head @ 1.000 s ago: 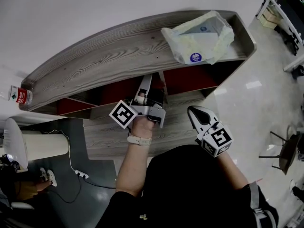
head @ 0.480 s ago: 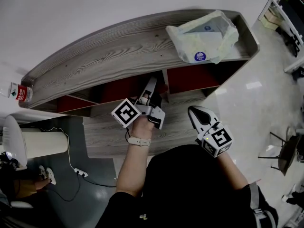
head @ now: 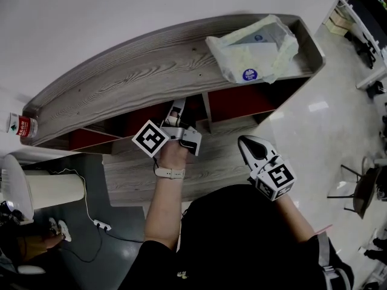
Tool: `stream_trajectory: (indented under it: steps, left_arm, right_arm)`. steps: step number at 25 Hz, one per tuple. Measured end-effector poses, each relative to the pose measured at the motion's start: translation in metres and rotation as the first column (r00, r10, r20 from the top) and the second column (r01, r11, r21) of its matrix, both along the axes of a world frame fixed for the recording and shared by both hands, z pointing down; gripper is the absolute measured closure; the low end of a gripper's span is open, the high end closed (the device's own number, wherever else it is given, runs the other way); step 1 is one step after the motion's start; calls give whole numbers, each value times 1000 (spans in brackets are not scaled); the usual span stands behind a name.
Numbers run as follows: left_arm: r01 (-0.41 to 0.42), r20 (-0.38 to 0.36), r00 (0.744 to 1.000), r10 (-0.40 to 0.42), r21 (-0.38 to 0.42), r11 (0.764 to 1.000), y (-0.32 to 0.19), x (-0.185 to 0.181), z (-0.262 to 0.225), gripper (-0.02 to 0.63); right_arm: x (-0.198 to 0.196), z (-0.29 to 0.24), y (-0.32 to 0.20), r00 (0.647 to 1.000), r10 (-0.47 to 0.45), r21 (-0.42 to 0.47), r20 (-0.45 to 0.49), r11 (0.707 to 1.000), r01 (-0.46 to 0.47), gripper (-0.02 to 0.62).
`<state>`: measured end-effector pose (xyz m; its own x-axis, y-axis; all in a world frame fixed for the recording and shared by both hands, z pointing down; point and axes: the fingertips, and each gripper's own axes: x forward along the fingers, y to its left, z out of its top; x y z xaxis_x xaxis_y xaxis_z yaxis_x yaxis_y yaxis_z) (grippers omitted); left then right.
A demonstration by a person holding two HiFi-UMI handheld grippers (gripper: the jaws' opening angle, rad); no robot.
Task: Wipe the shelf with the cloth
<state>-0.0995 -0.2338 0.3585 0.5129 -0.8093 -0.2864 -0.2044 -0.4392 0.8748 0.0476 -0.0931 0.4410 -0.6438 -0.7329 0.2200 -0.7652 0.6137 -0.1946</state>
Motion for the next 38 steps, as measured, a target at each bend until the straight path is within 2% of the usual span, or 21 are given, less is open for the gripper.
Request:
stream_trajectory:
  steps: [8, 11, 14, 19, 24, 27, 29, 32, 35, 38]
  left_arm:
    - [34, 19, 999, -35, 36, 999, -22, -10, -14, 443]
    - [49, 79, 995, -53, 47, 998, -25, -18, -16, 443]
    - [116, 139, 983, -123, 54, 992, -24, -39, -16, 443]
    - [268, 153, 949, -275, 66, 961, -18, -94, -24, 443]
    - [373, 111, 920, -376, 43, 927, -8, -152, -22, 443]
    - [435, 165, 885, -435, 41, 900, -3, -179, -13, 443]
    - [460, 168, 873, -458, 25, 887, 0, -190, -6, 443]
    - [473, 126, 874, -469, -4, 881, -1, -197, 2, 443]
    - [507, 163, 853, -495, -34, 861, -2, -204, 18, 443]
    - [492, 139, 864, -484, -32, 870, -7, -195, 18, 443]
  right_arm:
    - [6, -1, -7, 999, 31, 0, -8, 1000, -31, 598]
    - [3, 1, -9, 1000, 23, 1, -14, 1000, -23, 598]
    - [-3, 0, -12, 1000, 11, -5, -13, 1000, -11, 598]
    - [-24, 6, -14, 999, -46, -16, -16, 999, 46, 598]
    - [-65, -3, -19, 990, -138, 1, -10, 990, 138, 598]
    - [-93, -11, -15, 977, -212, 22, -17, 977, 212, 598]
    - [-107, -13, -10, 968, -249, 35, -17, 968, 249, 598]
    - [-119, -8, 0, 955, -295, 16, -32, 955, 296, 598]
    - [-113, 1, 0, 959, -281, 0, -31, 960, 281, 598]
    - [-104, 2, -6, 968, -248, -25, -22, 969, 248, 598]
